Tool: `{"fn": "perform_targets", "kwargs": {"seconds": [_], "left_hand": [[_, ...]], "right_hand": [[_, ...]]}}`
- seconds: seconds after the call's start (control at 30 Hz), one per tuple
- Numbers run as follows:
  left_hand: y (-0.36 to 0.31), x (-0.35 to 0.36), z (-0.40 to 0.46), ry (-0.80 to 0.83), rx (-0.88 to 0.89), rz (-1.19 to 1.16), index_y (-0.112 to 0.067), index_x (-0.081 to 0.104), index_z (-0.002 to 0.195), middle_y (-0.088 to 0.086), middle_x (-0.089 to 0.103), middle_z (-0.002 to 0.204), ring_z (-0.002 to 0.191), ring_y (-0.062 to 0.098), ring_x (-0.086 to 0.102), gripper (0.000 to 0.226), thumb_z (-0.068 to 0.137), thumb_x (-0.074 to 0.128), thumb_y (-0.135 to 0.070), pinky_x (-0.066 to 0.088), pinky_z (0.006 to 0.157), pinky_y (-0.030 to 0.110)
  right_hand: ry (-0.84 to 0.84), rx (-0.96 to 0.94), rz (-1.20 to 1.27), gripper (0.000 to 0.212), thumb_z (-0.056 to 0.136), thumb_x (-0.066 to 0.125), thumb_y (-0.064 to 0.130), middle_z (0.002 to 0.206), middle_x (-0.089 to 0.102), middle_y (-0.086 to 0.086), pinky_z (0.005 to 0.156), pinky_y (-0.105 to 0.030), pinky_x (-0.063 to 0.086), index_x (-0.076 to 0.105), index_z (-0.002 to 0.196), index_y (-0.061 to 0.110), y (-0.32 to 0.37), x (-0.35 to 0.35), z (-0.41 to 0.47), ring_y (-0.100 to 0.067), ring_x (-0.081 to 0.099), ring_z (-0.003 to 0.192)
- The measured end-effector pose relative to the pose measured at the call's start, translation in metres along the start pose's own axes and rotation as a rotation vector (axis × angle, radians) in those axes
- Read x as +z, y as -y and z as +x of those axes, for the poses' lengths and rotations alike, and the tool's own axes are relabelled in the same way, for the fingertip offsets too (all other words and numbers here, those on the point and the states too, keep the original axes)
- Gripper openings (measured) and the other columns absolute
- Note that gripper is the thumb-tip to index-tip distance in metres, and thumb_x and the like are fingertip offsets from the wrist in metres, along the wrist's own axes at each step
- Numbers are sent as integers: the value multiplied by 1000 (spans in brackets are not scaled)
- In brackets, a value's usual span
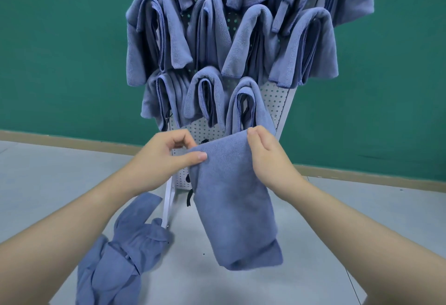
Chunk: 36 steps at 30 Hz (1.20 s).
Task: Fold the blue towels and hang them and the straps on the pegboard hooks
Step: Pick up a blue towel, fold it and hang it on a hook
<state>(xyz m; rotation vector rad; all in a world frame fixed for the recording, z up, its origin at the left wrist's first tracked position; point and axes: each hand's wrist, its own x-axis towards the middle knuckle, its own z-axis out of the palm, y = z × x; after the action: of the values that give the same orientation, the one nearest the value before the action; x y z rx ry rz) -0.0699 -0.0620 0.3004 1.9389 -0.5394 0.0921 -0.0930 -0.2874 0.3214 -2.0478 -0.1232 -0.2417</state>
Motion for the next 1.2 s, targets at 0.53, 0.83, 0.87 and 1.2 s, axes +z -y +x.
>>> {"fn": "perform_targets", "kwargs": {"seconds": [0.53,0.83,0.87,1.2], "left_hand": [[-9,-8,0,-134,152,585,-25,61,70,-3,50,67,78,16,46,57,80,48,-79,32,85,27],[-10,-11,-1,-171,-39,-17,-28,69,90,-5,63,79,74,11,56,25,76,88,-22,48,70,32],[-13,-12,0,-206,-3,-50,-28,69,95,-1,64,85,78,10,58,28,79,87,-15,50,73,32],[17,26,-4,-127,-460,-395,-8,76,108,6,80,104,106,28,75,34,79,87,-19,60,89,40]], "right_hand": [[-203,-217,-42,37,111,41,25,66,34,11,59,-18,33,36,75,21,-3,2,10,-3,35,59],[147,157,373,36,86,84,27,106,79,-7,92,-37,61,70,116,11,-2,-1,4,-21,76,99],[221,208,439,32,89,80,21,109,79,-10,93,-36,61,73,115,5,-3,-1,4,-23,75,103],[167,224,308,36,97,71,33,91,72,-9,77,-39,52,73,102,-3,-20,10,2,-19,64,85]]}}
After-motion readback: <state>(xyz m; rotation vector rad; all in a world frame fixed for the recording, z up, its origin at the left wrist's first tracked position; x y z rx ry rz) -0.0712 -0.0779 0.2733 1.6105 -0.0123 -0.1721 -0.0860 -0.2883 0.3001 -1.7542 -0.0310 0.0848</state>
